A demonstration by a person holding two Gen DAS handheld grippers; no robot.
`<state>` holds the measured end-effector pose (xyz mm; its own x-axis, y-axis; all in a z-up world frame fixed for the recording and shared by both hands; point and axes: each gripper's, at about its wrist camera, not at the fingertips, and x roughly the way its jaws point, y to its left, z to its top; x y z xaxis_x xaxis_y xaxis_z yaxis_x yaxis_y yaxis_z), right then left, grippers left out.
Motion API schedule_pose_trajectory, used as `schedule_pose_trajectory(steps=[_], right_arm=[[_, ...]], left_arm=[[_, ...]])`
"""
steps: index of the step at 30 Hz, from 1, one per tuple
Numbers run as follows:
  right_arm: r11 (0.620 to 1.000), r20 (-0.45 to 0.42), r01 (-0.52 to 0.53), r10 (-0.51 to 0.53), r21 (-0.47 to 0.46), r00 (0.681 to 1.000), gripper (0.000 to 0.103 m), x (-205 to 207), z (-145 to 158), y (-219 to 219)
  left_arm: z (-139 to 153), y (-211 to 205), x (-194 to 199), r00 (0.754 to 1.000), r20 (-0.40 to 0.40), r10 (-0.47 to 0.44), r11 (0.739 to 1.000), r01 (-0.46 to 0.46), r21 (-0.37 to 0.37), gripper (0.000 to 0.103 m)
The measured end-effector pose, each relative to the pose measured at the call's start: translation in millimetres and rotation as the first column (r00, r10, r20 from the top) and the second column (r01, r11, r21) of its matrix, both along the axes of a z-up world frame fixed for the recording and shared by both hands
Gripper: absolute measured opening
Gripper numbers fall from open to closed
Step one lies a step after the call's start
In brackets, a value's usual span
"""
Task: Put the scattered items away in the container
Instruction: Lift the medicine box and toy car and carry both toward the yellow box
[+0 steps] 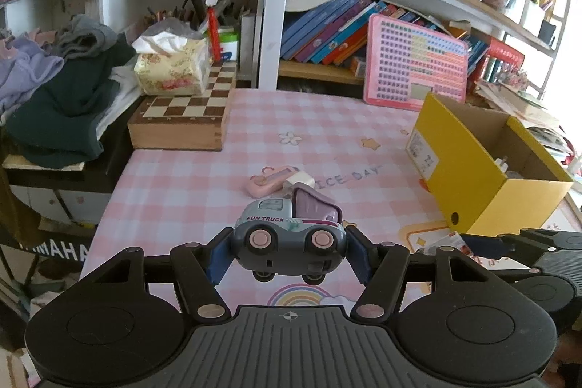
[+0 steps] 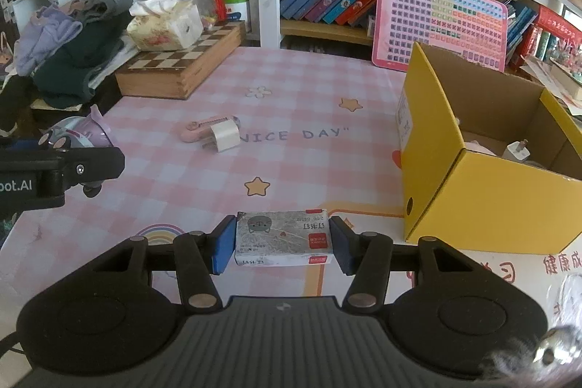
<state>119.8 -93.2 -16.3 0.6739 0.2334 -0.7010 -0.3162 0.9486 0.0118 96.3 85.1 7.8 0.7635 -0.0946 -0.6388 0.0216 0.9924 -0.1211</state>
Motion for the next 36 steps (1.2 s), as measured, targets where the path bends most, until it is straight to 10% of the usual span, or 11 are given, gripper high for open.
schedule_pose_trajectory(steps=[36], right_arm=[[0.998, 0.030, 0.021, -0.019, -0.061, 0.999, 0.052, -92, 13, -4]], left_arm=[[7, 3, -85, 0.995, 0.003, -0.095, 0.988, 0.095, -0.118, 0.064]])
